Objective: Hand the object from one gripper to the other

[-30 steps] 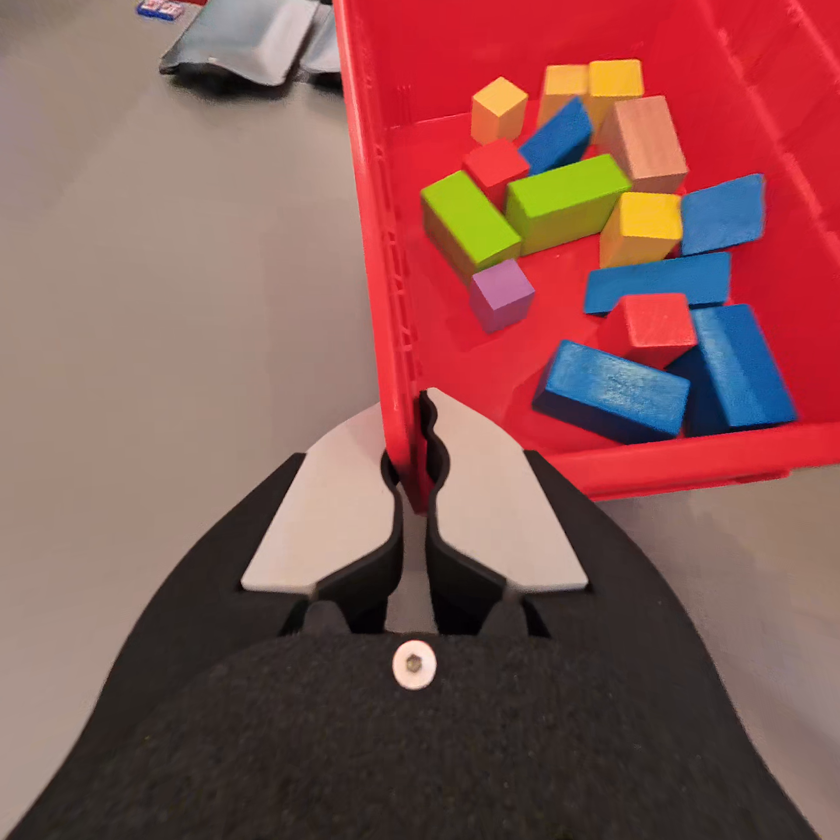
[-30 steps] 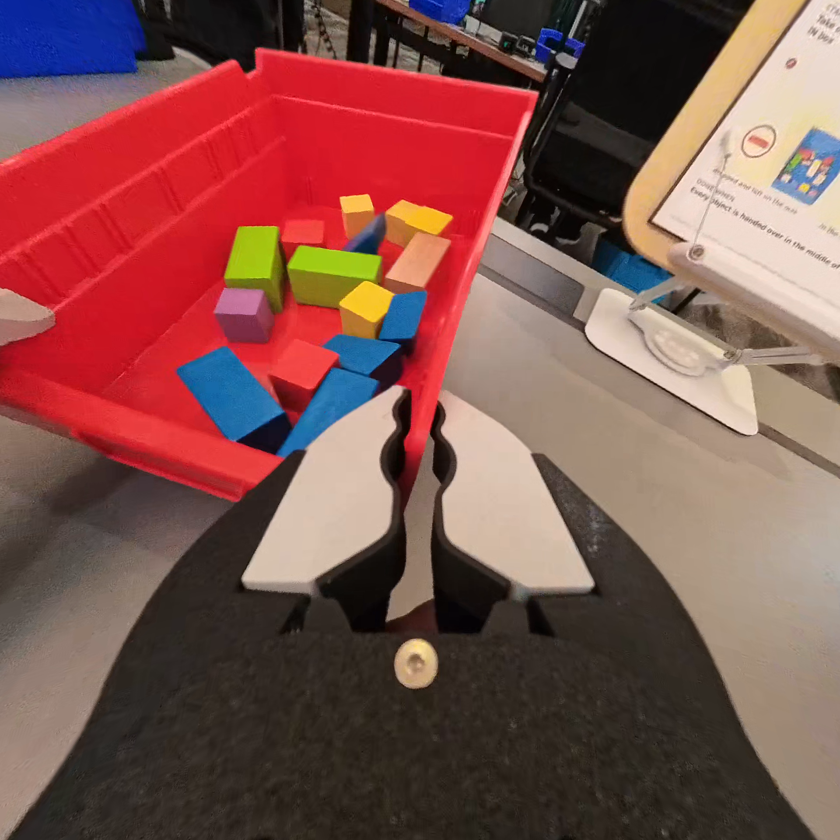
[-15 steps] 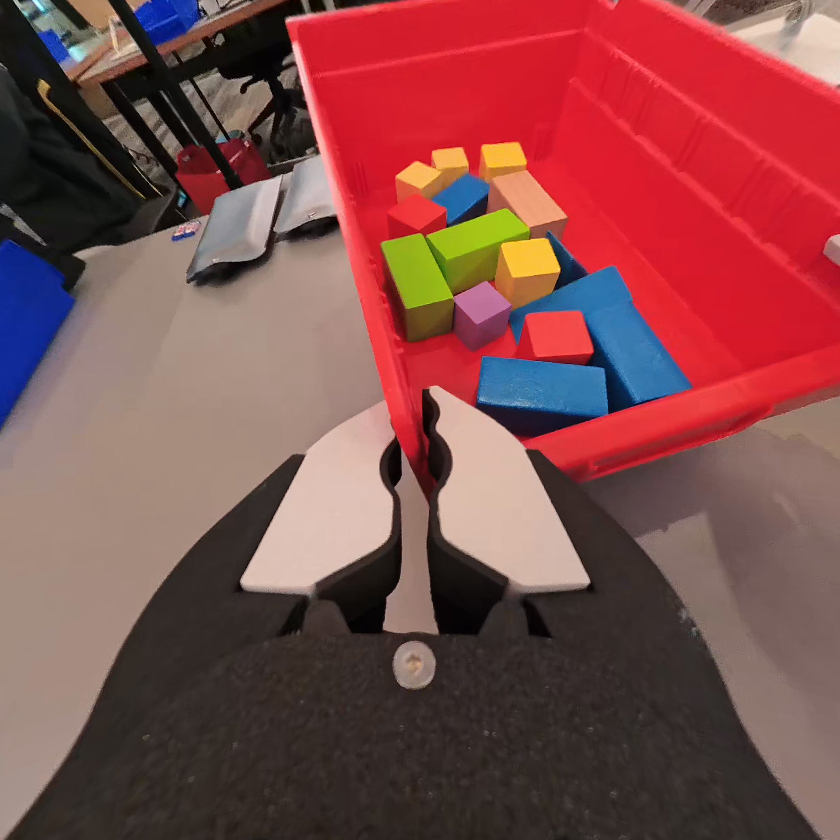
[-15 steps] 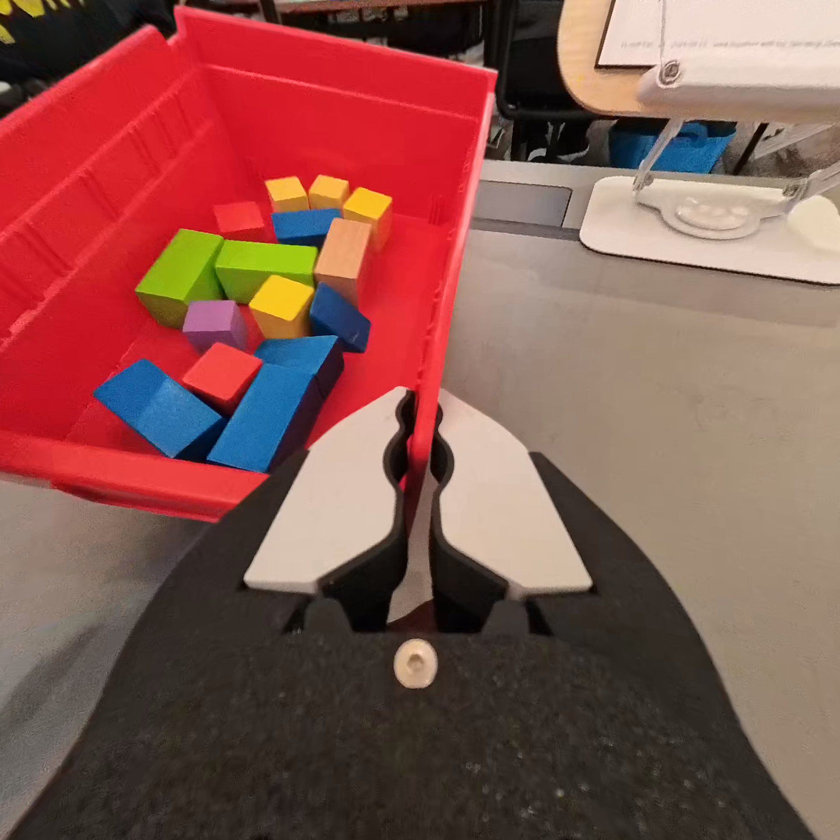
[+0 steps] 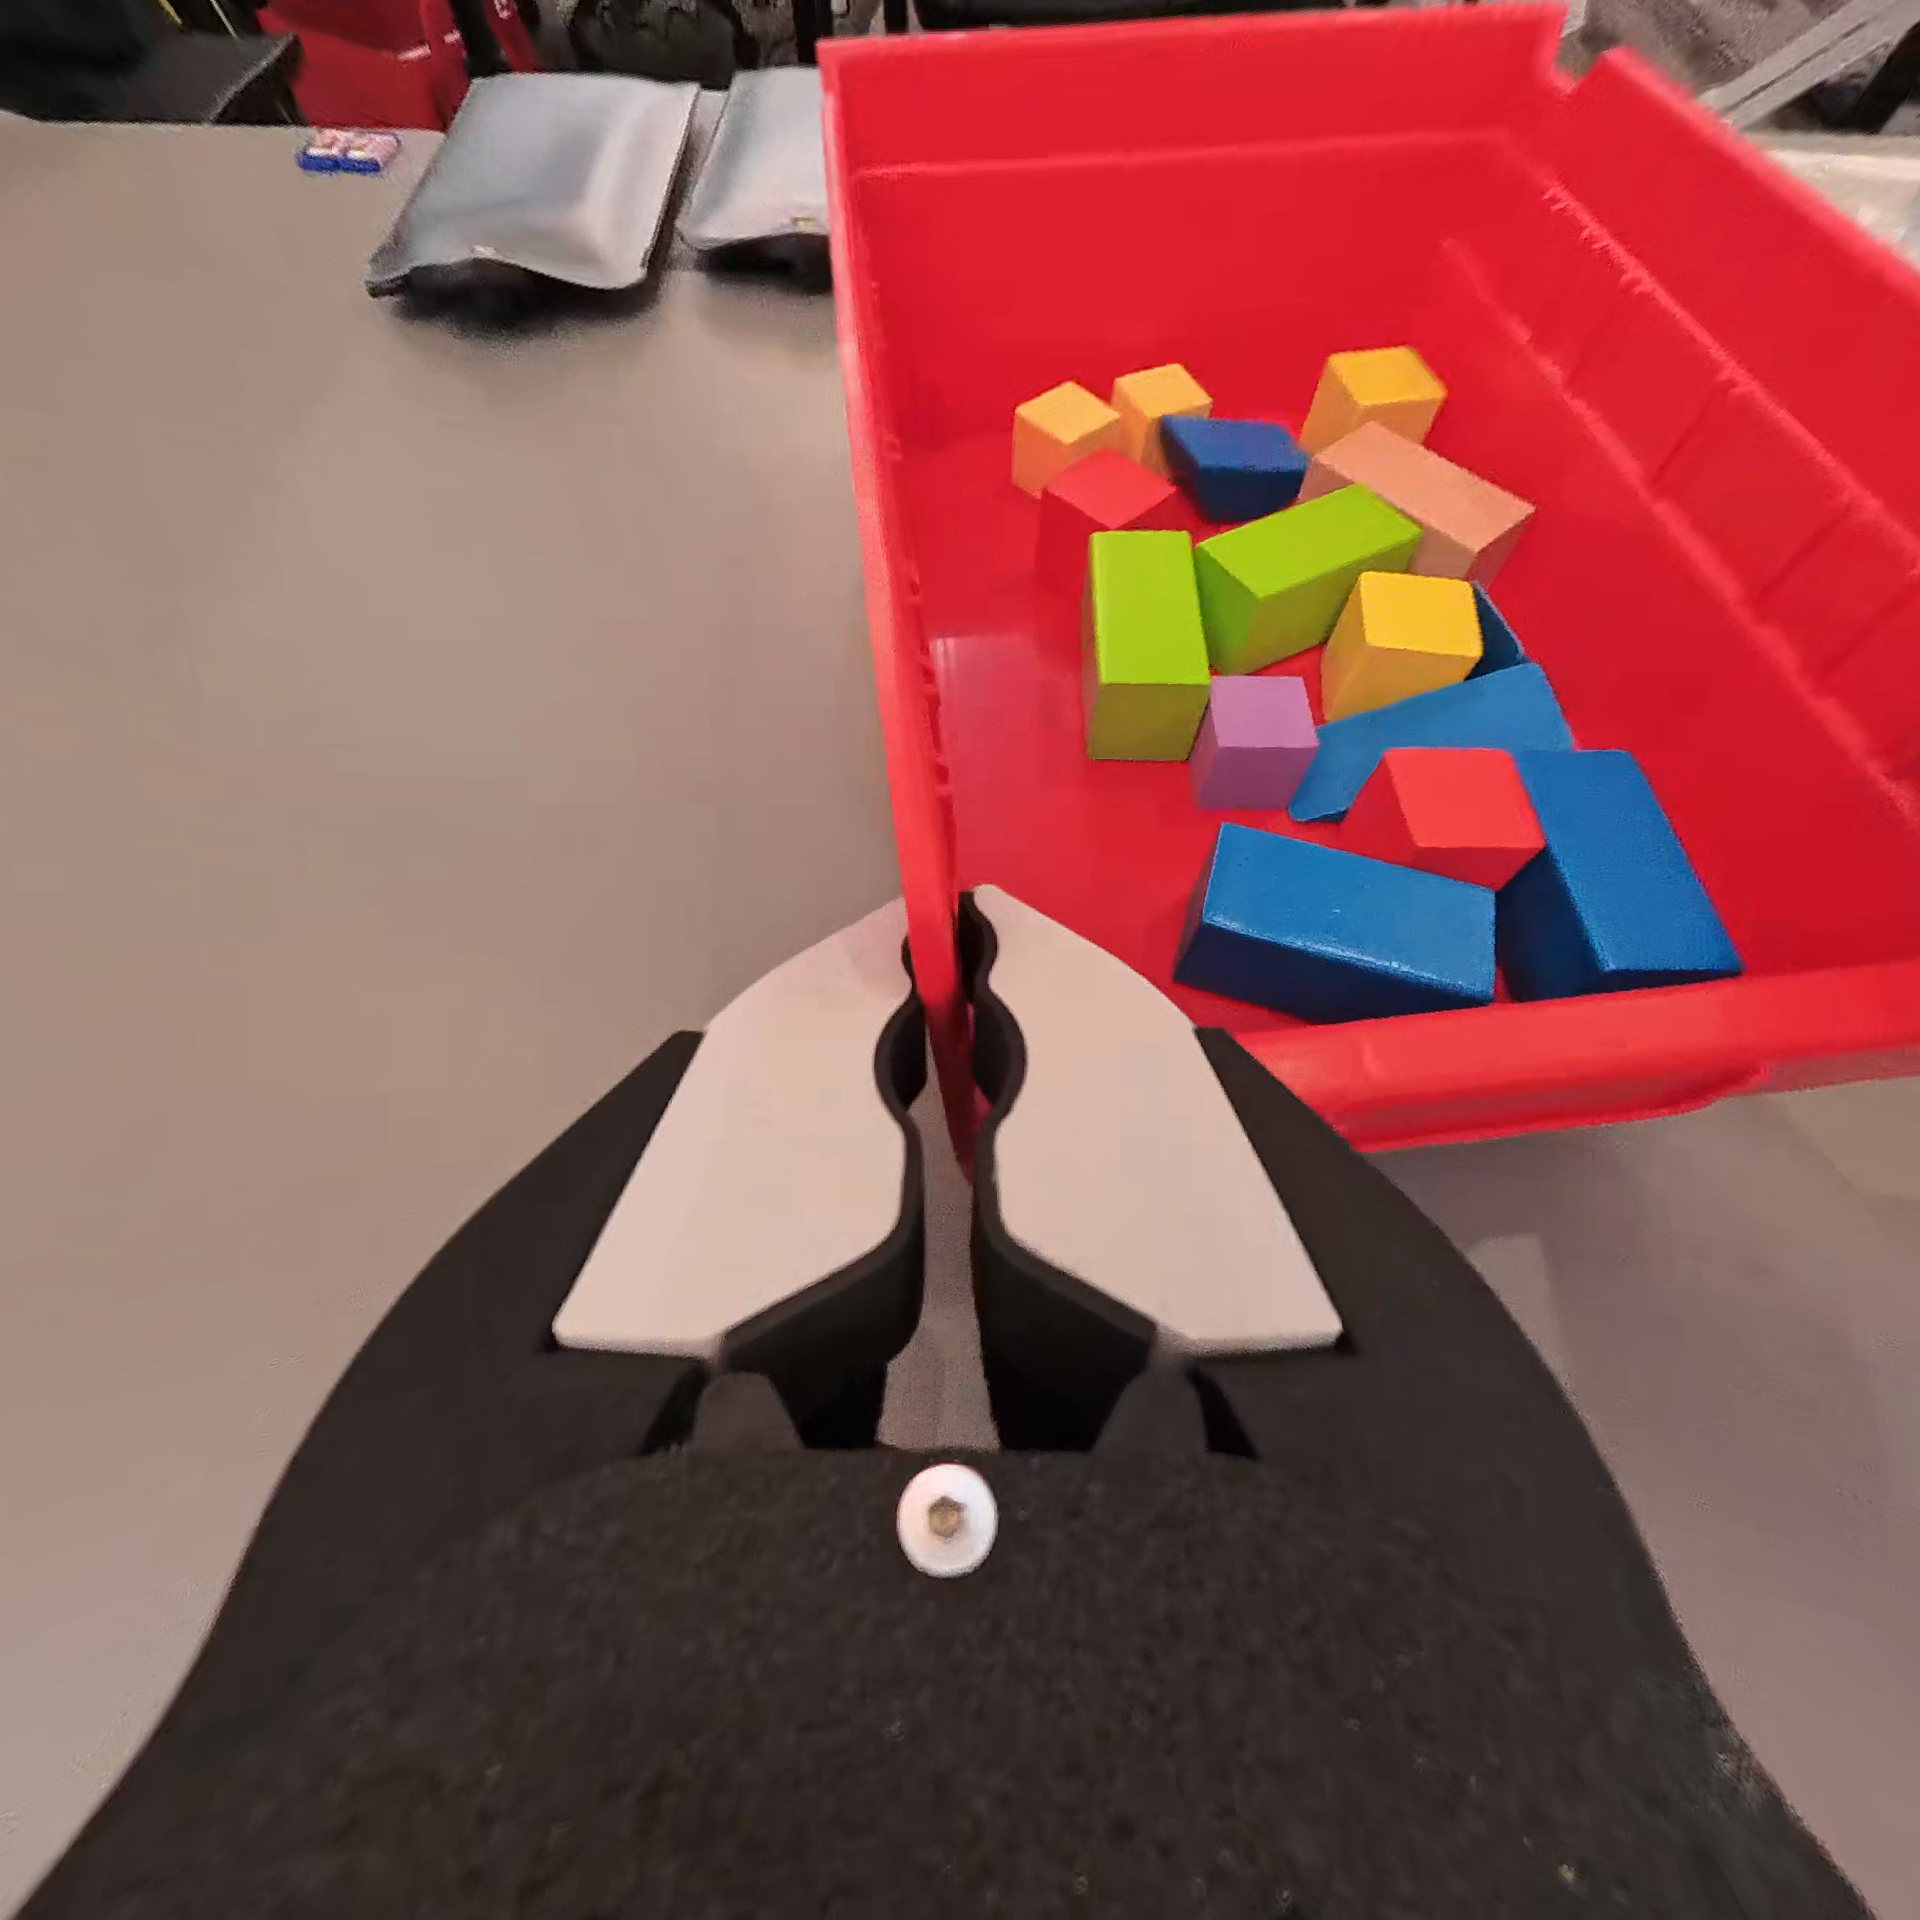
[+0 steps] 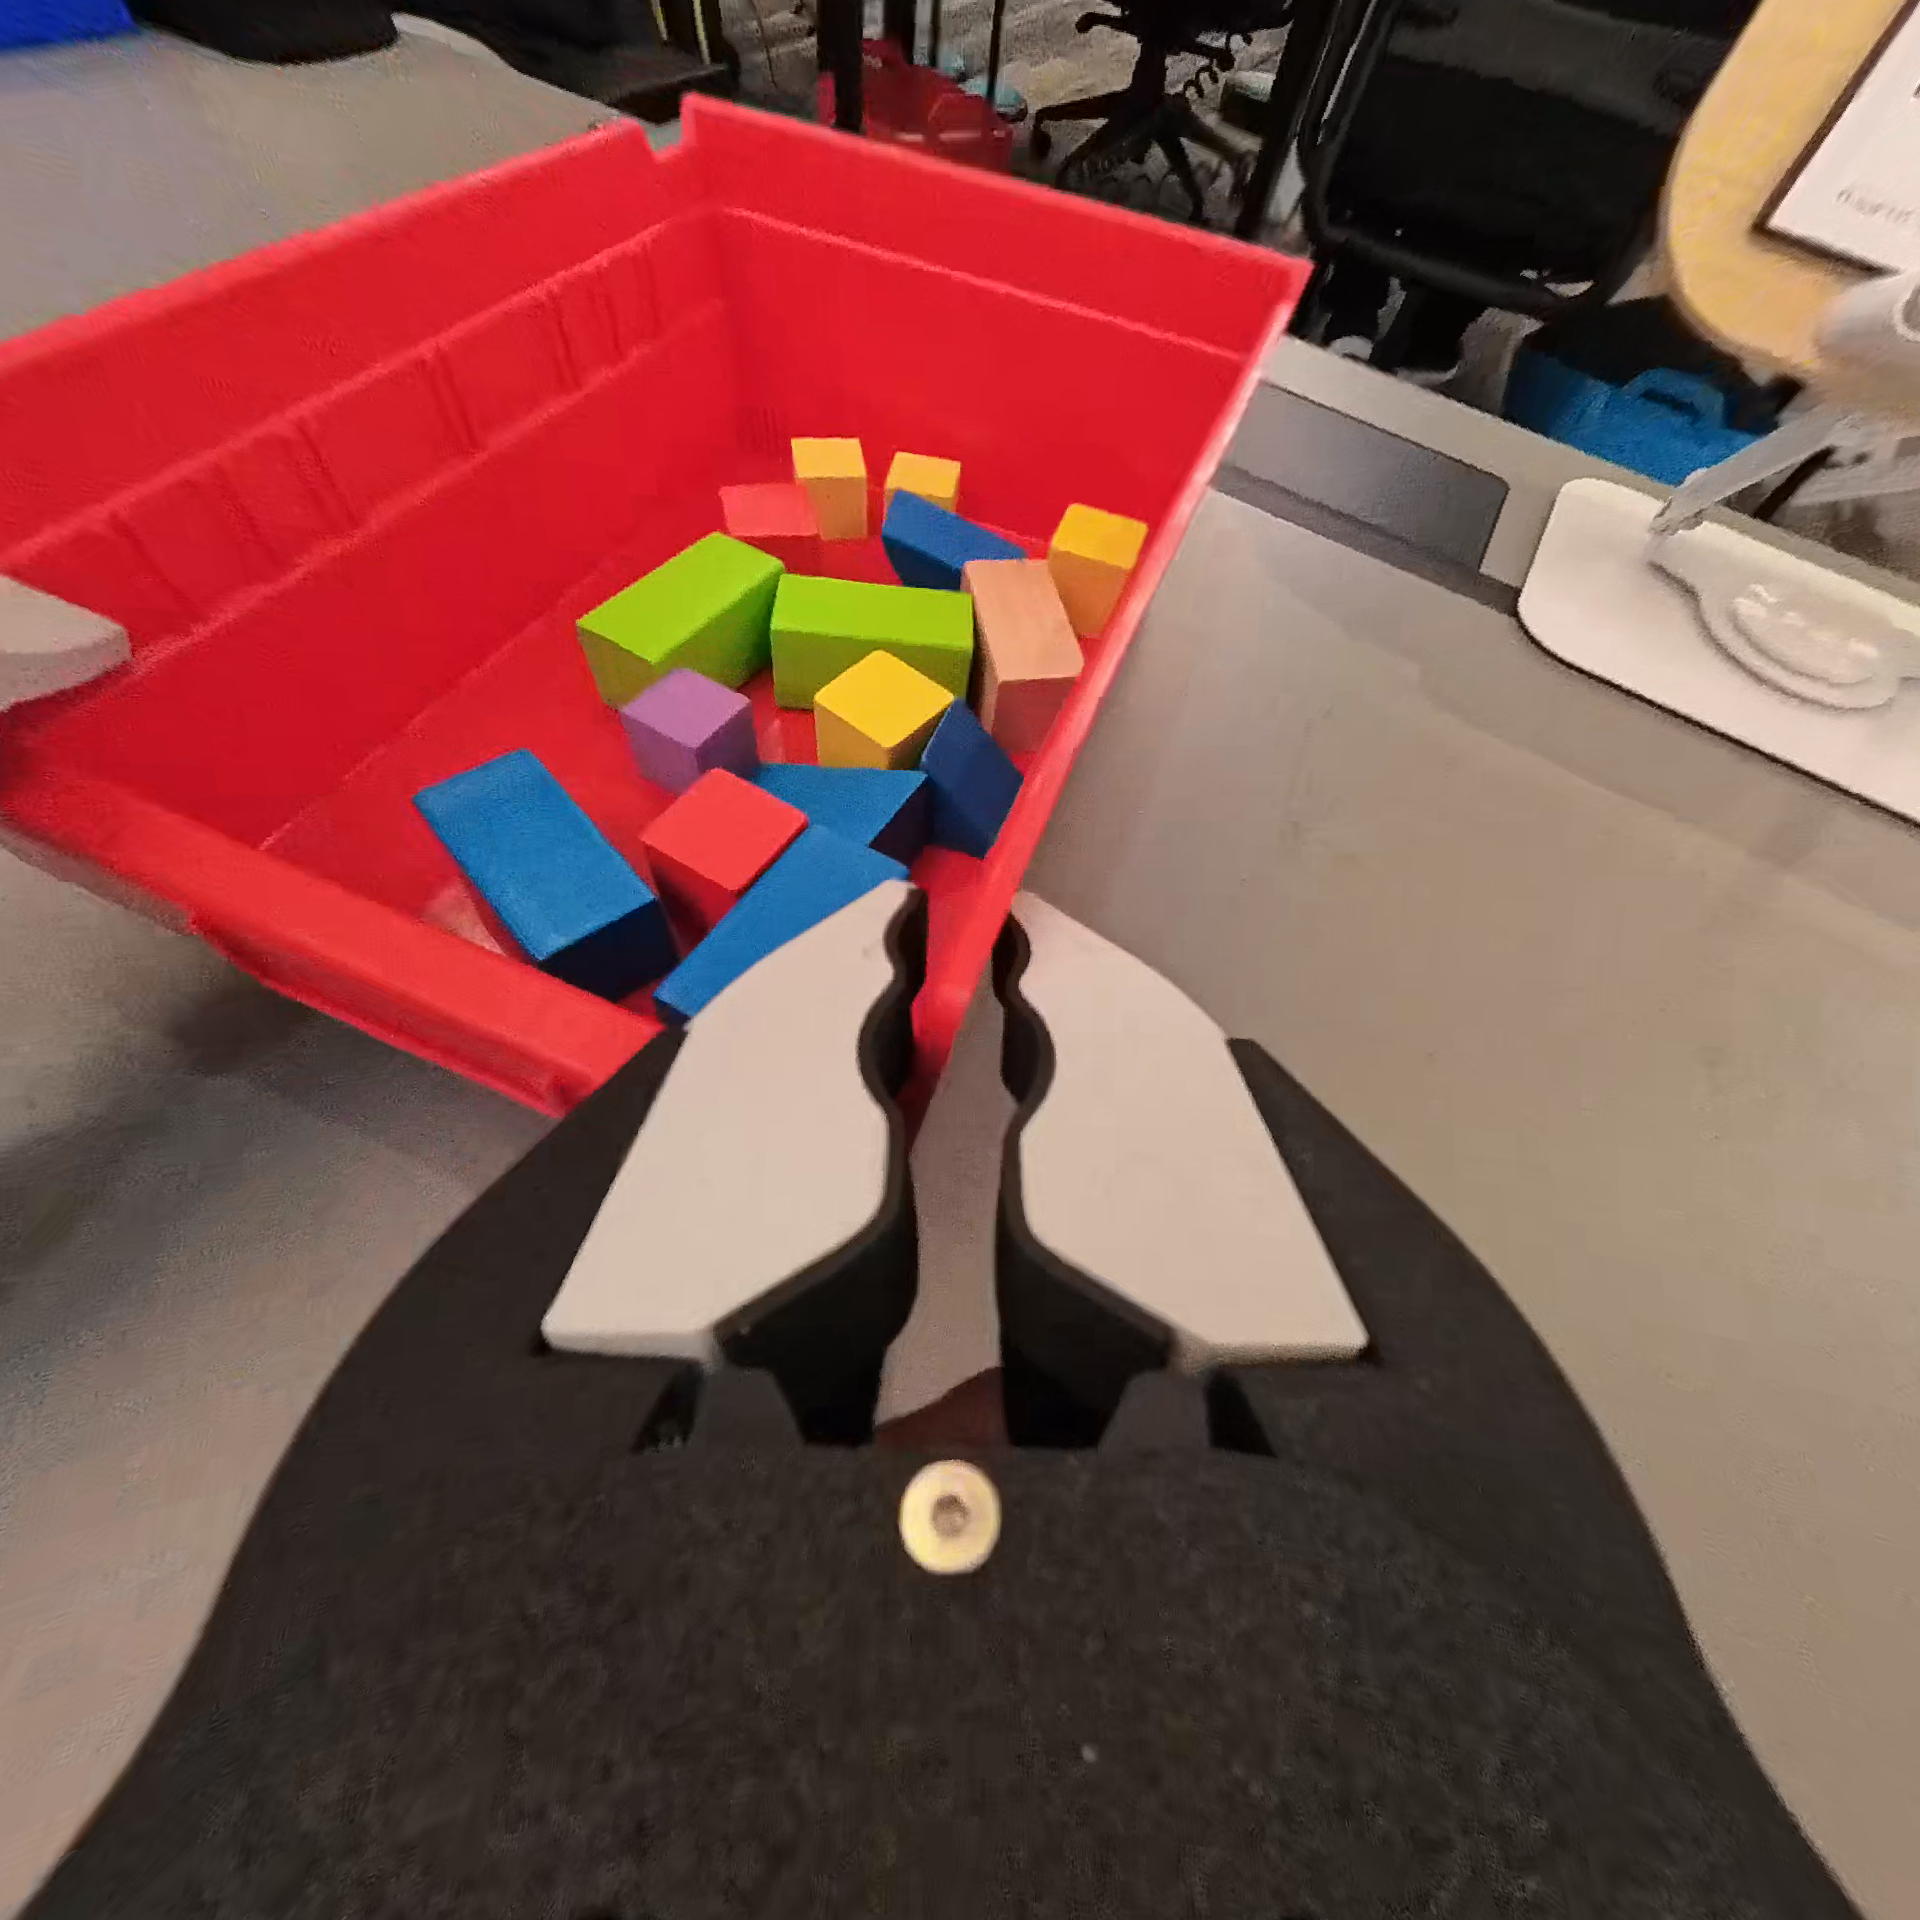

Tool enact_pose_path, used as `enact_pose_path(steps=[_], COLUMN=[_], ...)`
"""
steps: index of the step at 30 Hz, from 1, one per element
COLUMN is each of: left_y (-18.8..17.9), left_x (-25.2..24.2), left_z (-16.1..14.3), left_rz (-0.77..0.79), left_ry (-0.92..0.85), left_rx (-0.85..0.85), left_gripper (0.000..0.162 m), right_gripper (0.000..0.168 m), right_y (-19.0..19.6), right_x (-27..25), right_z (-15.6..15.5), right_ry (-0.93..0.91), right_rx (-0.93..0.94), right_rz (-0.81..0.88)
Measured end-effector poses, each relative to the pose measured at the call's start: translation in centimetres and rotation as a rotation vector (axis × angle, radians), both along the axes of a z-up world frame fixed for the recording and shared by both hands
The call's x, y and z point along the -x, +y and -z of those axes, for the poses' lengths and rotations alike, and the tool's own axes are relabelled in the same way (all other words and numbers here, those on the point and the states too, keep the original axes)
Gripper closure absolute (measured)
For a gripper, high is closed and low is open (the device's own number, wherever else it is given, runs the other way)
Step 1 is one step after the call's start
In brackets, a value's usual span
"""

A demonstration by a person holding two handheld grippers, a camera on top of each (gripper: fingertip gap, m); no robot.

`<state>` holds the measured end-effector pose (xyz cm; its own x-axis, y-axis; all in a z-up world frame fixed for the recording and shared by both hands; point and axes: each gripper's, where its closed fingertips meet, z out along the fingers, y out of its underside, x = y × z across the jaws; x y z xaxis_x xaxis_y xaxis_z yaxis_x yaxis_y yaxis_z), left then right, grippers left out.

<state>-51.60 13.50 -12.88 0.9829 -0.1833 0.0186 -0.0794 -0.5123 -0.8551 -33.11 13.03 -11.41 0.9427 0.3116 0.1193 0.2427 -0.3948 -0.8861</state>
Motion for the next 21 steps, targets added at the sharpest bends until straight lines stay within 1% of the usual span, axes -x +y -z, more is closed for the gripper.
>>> enact_pose_path(steps=[2,4,6,8,10,11,13,15,16,18,20,21], left_y=[0.2,0.6,0.8,0.8,0.5,0.5,0.6,1.0,1.2,1.5,1.6,1.5], left_x=[0.8,2.2,3.1,3.0,1.9,1.5,1.1,0.9,0.7,0.1,0.3,0.4], left_z=[0.7,0.8,0.9,1.1,1.2,1.2,1.0,0.8,0.8,0.9,0.9,1.1], left_rz=[-0.023,-0.045,-0.082,-0.089,-0.067,-0.06,-0.065,-0.06,-0.056,-0.041,-0.049,-0.058], left_ry=[-0.013,-0.068,-0.126,-0.193,-0.228,-0.198,-0.115,-0.036,-0.019,-0.076,-0.164,-0.199], left_rx=[0.036,0.039,0.056,0.056,0.053,0.048,0.048,0.047,0.045,0.039,0.031,0.04], left_gripper=[0.16,0.159,0.159,0.159,0.16,0.16,0.16,0.16,0.16,0.159,0.158,0.159], right_gripper=[0.155,0.153,0.153,0.153,0.155,0.156,0.156,0.153,0.154,0.153,0.154,0.156], right_y=[-0.3,-0.5,-0.4,0.0,0.8,1.3,1.4,0.4,0.0,-0.6,0.0,0.8], right_x=[0.7,2.2,3.4,3.5,2.7,2.1,1.0,0.5,0.5,0.2,0.5,0.7], right_z=[0.8,0.7,-0.4,-2.2,-3.4,-3.0,-0.9,1.5,1.4,1.0,-0.4,-1.7], right_ry=[-0.065,-0.104,-0.161,-0.213,-0.197,-0.194,-0.158,-0.044,-0.003,-0.016,-0.103,-0.144], right_rx=[0.004,-0.014,-0.047,-0.053,-0.072,-0.063,0.01,0.103,0.066,0.046,0.001,-0.026], right_rz=[-0.019,-0.053,-0.066,-0.078,-0.064,-0.057,-0.048,-0.034,-0.029,0.019,0.018,0.005])
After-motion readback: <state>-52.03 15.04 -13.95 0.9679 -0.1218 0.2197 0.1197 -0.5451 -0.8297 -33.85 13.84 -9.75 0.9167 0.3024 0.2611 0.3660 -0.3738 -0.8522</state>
